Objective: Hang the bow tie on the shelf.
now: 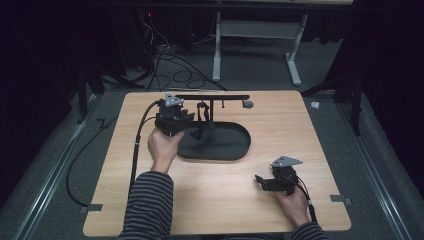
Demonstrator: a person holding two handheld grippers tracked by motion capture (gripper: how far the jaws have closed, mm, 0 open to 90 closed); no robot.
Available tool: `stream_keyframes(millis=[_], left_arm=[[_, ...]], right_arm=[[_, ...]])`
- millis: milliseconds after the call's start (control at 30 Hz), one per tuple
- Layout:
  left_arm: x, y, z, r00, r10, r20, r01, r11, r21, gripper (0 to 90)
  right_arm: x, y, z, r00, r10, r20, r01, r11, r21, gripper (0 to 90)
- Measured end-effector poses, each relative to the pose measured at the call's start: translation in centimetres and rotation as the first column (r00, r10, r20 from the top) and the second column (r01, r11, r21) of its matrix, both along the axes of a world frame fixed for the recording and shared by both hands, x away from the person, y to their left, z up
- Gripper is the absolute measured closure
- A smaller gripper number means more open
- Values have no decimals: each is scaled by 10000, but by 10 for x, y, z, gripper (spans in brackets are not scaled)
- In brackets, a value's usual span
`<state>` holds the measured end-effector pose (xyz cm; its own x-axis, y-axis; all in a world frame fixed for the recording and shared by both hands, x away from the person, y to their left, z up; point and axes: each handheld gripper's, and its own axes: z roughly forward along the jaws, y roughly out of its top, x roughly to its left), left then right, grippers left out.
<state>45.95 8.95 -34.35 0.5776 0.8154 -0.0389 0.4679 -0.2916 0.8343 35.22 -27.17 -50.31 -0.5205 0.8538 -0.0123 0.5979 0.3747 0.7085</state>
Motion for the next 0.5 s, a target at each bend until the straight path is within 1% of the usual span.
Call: stream_keyframes(millis=[167, 500], left_arm=[[-5, 2, 1, 9999, -102, 41, 101, 9998, 194, 674], [-11, 8, -2, 10000, -83, 46, 82, 9998, 192, 665]], right_arm=[[0, 0, 0, 10000, 0, 0, 0, 10000, 0, 197], [0, 0, 0, 10000, 10, 0, -10, 10000, -3, 197]])
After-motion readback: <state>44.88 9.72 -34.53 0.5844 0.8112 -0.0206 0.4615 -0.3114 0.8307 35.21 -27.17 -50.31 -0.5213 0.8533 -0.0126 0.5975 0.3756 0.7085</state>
